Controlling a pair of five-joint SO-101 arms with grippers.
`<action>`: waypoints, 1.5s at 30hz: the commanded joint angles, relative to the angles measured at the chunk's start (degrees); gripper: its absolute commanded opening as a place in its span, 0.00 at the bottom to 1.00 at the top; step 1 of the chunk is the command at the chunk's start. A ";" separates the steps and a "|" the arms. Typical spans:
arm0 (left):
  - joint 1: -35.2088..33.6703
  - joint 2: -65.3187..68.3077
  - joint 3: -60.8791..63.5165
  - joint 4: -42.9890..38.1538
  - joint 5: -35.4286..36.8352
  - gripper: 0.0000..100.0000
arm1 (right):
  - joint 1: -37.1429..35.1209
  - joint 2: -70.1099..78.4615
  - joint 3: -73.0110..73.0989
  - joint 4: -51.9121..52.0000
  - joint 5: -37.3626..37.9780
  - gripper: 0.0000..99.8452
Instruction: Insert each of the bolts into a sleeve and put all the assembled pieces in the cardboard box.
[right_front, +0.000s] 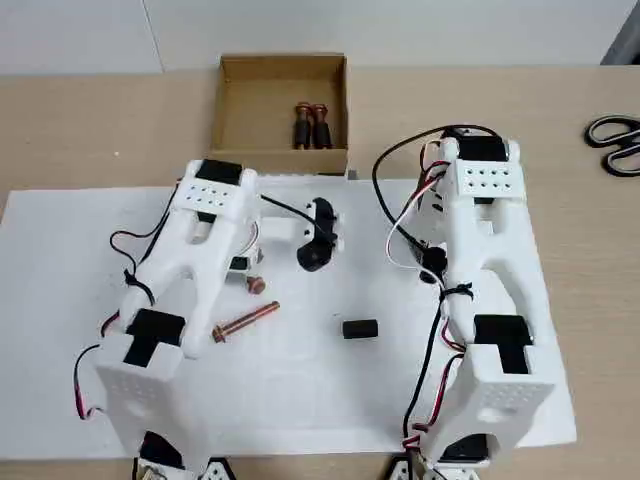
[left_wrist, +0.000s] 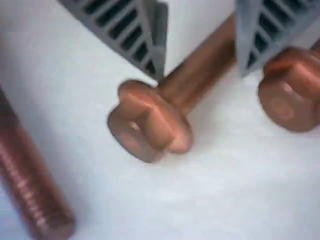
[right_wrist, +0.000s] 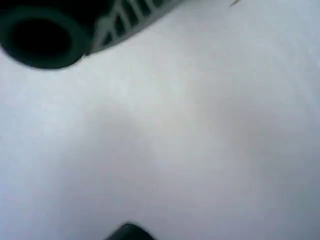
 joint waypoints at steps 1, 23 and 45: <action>1.23 0.44 0.22 3.60 -8.26 0.09 | 0.22 -3.82 -0.35 0.40 0.53 0.00; 0.53 0.18 1.54 8.09 -8.26 0.00 | 0.22 -8.22 -0.09 0.40 0.53 0.00; -0.88 -16.35 -9.01 9.76 2.29 0.00 | -4.35 -20.88 -0.26 0.57 0.62 0.00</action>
